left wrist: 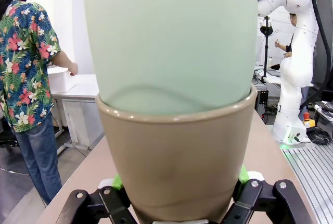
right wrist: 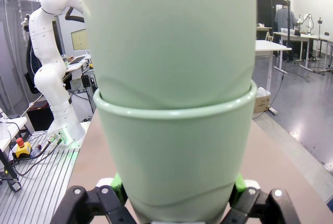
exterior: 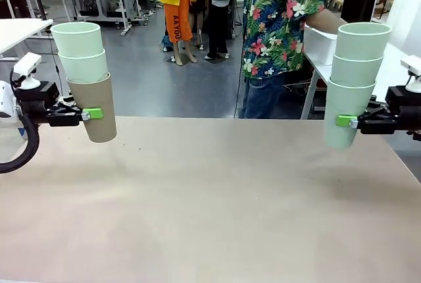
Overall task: Stack the cups and store them in the basket.
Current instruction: Place the stack of Reusable plastic cups into the Pantry Basket.
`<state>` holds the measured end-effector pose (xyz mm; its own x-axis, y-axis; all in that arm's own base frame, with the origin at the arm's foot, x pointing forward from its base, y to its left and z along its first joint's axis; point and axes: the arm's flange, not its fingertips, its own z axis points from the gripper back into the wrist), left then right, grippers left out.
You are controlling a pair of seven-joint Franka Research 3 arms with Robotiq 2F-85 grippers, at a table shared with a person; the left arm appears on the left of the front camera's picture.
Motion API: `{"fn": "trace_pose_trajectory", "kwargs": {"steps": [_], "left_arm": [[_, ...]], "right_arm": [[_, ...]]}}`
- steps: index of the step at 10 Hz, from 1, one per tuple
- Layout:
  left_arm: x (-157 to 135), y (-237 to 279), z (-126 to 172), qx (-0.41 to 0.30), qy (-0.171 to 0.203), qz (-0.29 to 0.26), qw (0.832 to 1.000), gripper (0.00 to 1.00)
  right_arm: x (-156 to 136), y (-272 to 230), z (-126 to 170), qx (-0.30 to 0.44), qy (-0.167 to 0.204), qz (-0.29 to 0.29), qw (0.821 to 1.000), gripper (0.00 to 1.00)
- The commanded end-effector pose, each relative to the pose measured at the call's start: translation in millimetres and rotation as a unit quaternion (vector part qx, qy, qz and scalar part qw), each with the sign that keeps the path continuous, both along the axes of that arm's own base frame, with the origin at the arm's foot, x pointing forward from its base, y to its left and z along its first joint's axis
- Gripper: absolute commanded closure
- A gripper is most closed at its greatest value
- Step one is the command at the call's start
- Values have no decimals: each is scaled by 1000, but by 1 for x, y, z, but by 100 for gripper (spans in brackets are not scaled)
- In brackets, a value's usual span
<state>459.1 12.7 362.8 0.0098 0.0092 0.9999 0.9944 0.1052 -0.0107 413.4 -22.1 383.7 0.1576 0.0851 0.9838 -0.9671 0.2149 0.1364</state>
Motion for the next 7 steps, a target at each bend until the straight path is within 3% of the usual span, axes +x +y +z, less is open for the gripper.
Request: {"fn": "trace_pose_trajectory", "kwargs": {"steps": [1, 7], "left_arm": [[0, -1, 5, -1, -5, -1, 1000, 15], [0, -1, 5, -1, -5, -1, 1000, 15]], "right_arm": [[1, 0, 4, 0, -6, 0, 1000, 15], [1, 0, 4, 0, -6, 0, 1000, 15]]}}
